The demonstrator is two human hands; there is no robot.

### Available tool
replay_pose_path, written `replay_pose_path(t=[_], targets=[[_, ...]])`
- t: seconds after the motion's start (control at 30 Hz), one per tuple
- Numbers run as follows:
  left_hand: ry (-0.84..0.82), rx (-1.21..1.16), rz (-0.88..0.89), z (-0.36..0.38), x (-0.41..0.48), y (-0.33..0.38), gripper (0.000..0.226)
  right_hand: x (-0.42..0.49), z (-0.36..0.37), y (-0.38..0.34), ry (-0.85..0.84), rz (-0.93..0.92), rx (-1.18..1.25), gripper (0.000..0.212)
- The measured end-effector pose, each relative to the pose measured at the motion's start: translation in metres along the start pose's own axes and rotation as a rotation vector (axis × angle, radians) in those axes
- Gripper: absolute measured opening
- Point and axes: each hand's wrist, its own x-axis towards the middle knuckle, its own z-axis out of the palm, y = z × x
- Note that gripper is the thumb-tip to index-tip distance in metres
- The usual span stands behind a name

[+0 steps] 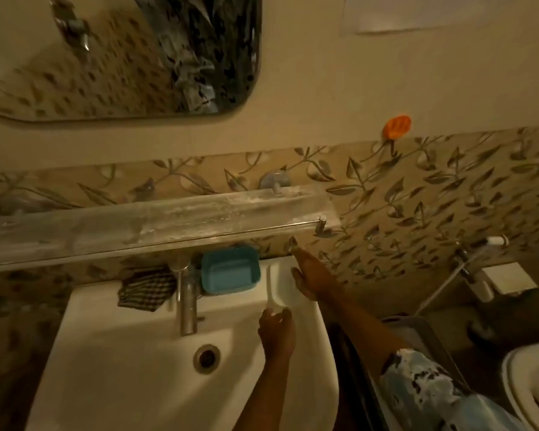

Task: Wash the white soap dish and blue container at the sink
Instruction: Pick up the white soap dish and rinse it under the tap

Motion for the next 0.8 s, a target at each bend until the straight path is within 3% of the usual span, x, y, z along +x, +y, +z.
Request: replay_pose_path(t=[0.17,0.47,0.6,0.8], targets=[[0.028,0.014,-0.085,0.022,0.015,0.01,0.054,0.032,0.004,0.006,-0.092,0.035,-0.002,0.047],[0.117,-0.098,-0.054,0.012,0.029,0.007,0.03,0.027,0.016,0.014,-0.098,0.083,0.007,0.045],[0.075,-0.259,-0.032,-0.011,0.023,-0.002,0.017,0.008,0.019,0.016,-0.074,0.147,0.098,0.046],[-0.023,-0.151,0.078,-0.06,0.01,-0.013,0.031,-0.026,0.024,0.004,-0.079,0.235,0.303,0.026]])
